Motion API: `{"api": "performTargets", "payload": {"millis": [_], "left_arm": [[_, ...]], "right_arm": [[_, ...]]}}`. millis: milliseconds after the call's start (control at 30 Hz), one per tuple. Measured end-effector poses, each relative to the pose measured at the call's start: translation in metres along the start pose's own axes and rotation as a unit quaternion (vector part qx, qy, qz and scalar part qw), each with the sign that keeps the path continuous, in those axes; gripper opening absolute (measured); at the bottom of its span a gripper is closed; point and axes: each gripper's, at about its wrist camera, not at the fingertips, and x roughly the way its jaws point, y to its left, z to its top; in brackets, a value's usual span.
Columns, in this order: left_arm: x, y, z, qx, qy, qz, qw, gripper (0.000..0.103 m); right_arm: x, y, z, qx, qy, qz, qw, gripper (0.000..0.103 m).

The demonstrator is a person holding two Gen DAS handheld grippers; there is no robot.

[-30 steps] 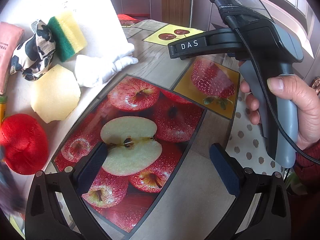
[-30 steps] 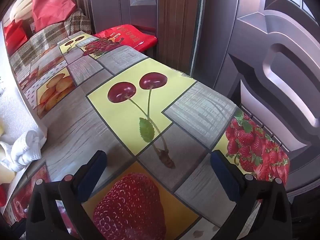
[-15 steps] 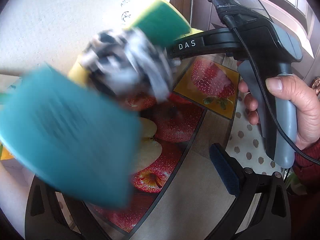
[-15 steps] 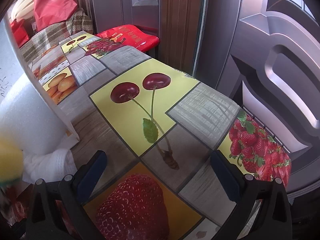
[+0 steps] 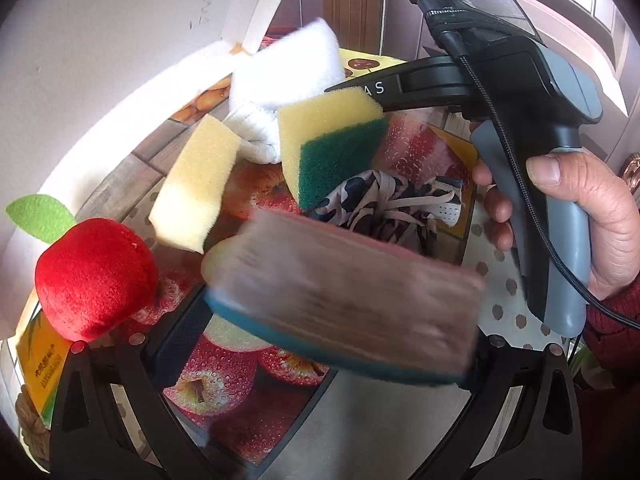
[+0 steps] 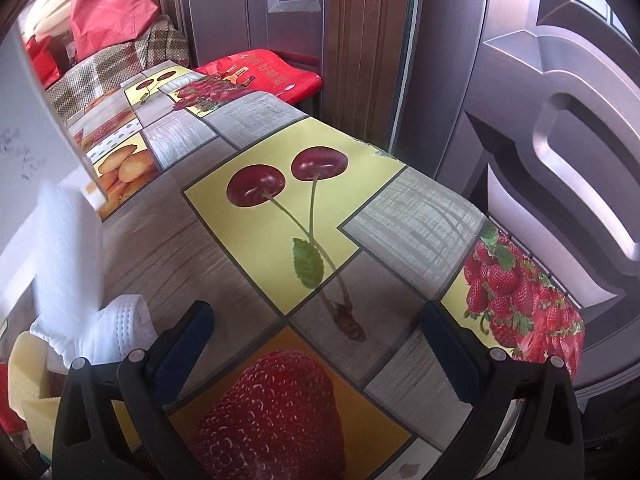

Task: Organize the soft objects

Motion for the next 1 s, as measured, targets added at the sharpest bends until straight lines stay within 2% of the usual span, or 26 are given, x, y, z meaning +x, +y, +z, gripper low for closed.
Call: {"api": "performTargets", "payload": {"millis": [1000], "left_arm": [[0.001, -0.0025, 0.0019, 0.0, 0.0, 0.0, 1.0, 0.102]], "right_arm": [[-0.0002, -0.0012, 0.0007, 0.004, -0.002, 0.005, 1.0, 0.103]]}}
